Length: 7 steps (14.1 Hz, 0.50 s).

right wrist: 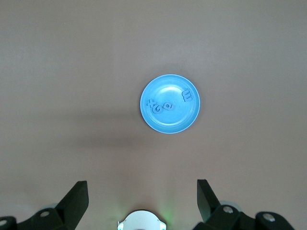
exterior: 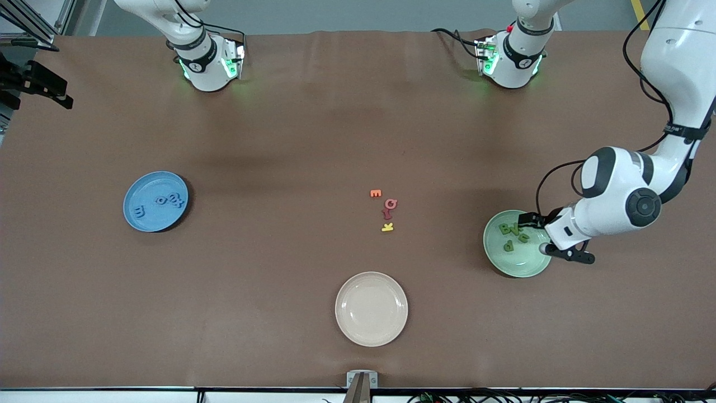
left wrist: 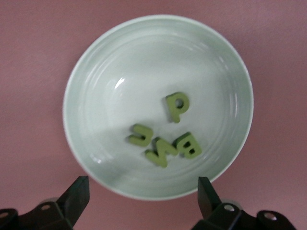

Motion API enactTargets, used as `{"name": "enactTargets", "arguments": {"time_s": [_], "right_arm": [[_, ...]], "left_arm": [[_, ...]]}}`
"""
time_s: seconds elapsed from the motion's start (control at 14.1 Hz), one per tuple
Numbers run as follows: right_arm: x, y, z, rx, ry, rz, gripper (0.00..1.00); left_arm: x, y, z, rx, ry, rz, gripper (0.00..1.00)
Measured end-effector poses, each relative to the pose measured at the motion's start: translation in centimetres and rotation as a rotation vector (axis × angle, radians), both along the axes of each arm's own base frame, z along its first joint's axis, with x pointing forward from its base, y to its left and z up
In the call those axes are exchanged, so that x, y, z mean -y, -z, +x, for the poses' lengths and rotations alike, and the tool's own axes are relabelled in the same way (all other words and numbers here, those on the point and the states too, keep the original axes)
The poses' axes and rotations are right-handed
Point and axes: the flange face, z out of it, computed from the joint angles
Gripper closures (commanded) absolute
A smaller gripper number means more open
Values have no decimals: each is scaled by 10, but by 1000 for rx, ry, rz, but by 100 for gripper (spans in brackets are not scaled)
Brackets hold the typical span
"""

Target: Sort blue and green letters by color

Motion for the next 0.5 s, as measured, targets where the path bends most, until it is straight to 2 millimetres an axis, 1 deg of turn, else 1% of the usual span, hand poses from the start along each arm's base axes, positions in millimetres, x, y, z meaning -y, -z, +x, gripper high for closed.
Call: {"name": "enactTargets", "arguments": {"time_s": [0.14, 0.28, 0.43, 0.5], "right_arm": [[2, 2, 0, -2, 3, 1, 0], [2, 0, 2, 5, 3, 1, 0], [2, -2, 6, 7, 4, 0, 0], [2, -2, 9, 4, 2, 0, 0]], "left_arm": [[-5, -25, -2, 0, -12, 16, 1], [-18, -57, -5, 20, -14, 26, 1], [-33, -97, -9, 46, -43, 50, 1], [-37, -121, -12, 76, -55, 66, 1]]}}
